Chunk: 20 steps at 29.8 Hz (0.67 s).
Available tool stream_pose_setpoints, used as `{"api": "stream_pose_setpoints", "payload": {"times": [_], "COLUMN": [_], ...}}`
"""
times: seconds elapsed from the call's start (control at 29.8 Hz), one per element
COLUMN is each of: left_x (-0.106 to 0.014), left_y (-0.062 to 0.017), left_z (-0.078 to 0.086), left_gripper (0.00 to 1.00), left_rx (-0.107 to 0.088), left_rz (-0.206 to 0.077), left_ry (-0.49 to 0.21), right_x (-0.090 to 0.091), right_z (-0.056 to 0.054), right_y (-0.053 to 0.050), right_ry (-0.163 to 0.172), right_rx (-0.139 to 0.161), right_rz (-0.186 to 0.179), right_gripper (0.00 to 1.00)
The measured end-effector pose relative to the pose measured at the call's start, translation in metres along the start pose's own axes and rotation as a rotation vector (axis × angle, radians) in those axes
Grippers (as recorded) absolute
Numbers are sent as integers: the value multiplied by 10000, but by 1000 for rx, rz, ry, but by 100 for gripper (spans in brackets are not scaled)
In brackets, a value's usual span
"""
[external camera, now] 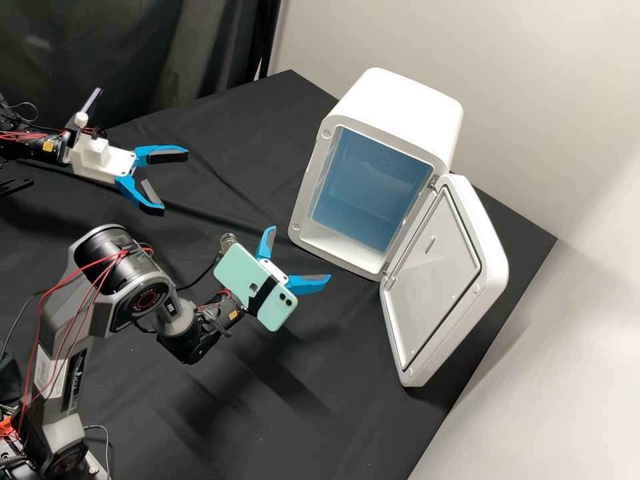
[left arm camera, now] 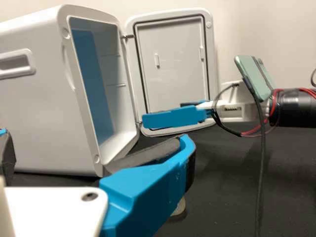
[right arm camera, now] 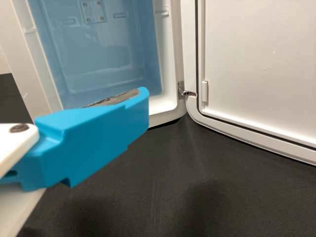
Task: Take the flask out of the incubator
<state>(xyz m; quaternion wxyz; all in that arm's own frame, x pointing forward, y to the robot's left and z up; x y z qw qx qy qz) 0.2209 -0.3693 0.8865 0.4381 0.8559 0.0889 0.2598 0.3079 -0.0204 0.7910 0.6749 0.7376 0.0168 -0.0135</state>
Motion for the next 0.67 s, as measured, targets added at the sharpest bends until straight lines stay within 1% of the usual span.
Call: {"api": "stream_pose_setpoints", "payload": {"times": [0.1, 0.2, 0.27, 0.3, 0.47, 0.64, 0.67], "left_x": [5, 9, 9, 9, 9, 9, 9], "left_y": [-6, -17, -17, -17, -17, -17, -17], "left_z": [-34, -41, -41, -41, -41, -41, -41], "left_gripper": [100, 100, 100, 100, 100, 100, 100], "left_rx": [-19, -22, -22, -22, -22, -22, -22], "left_rz": [0, -4, -4, -4, -4, -4, -4], "left_ry": [14, 17, 17, 17, 17, 17, 17], "right_x": [0, -1, -4, -5, -5, -5, -5], "right_z": [0, 5, -3, -7, -13, -16, -16], "right_y": [0, 6, 23, 26, 20, 17, 17], "right_ry": [0, -2, 4, 5, 11, 14, 14], "right_rx": [18, 48, 67, 71, 68, 90, 90], "right_rz": [0, 2, 4, 4, -2, -7, -7], "right_gripper": [100, 100, 100, 100, 100, 100, 100]}}
